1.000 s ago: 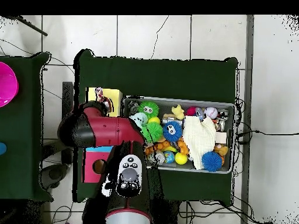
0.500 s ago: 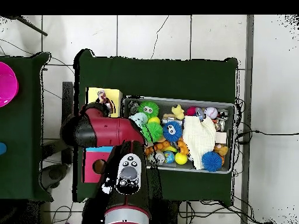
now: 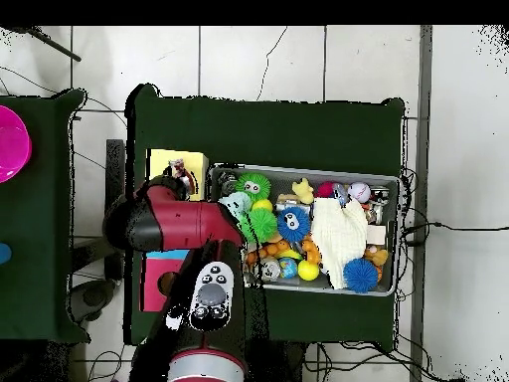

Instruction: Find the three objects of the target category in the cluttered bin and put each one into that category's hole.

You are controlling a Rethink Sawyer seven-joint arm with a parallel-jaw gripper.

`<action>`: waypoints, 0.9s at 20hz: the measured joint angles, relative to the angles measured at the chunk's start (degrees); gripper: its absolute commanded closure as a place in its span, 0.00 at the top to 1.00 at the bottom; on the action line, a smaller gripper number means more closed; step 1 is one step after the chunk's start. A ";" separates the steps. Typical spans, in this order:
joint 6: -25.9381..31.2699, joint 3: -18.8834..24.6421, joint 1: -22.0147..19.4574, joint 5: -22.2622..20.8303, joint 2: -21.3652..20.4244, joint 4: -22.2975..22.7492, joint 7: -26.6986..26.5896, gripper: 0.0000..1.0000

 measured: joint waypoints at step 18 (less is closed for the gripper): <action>1.88 -2.65 2.03 -0.01 2.02 -2.73 0.00 0.00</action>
